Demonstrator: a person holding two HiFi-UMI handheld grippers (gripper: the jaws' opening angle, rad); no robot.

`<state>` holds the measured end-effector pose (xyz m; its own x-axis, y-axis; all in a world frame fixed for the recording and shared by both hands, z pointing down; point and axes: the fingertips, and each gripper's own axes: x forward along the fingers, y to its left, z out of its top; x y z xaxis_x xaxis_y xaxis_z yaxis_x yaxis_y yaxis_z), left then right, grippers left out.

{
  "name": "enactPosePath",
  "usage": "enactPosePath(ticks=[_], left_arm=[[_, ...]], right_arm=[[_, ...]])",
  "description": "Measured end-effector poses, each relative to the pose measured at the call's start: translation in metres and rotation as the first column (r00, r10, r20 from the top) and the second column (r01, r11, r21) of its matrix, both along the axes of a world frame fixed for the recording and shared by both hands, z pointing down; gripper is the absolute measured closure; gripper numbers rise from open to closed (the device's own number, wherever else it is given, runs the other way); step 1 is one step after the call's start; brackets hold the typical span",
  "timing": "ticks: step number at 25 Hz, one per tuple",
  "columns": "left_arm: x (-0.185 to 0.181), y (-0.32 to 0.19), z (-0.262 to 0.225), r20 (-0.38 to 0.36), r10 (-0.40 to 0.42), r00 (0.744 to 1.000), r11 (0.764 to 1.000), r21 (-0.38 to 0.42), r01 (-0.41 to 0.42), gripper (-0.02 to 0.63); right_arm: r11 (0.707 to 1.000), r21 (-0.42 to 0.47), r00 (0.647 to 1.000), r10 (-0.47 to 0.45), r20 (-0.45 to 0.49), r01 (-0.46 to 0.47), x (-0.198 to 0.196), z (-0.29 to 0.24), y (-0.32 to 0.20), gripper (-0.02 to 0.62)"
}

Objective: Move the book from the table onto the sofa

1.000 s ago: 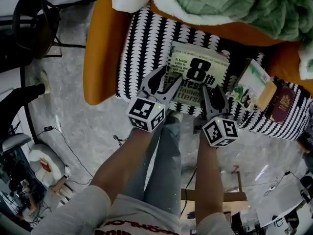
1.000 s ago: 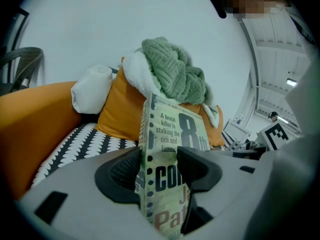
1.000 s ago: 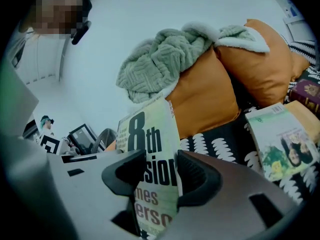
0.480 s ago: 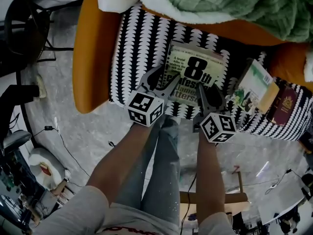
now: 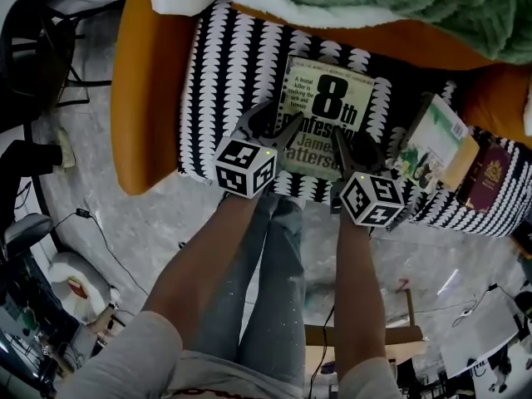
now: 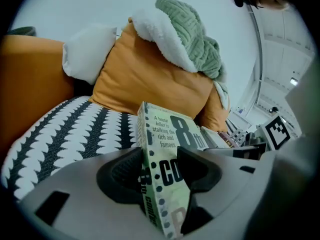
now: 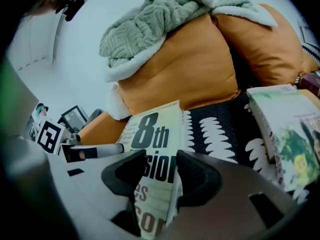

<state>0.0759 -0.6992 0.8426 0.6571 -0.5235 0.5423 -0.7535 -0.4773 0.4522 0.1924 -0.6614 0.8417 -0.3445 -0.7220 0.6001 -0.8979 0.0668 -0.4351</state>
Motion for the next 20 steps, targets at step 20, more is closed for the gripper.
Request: enactPosePath(ticks=[20], left_arm=[[-0.030, -0.015, -0.037, 0.059, -0.046, 0.997, 0.983, 0.179, 0.035, 0.578]], right_arm=[[0.989, 0.096, 0.990, 0.118, -0.075, -0.110, 0.029, -0.035, -0.010, 0.554]])
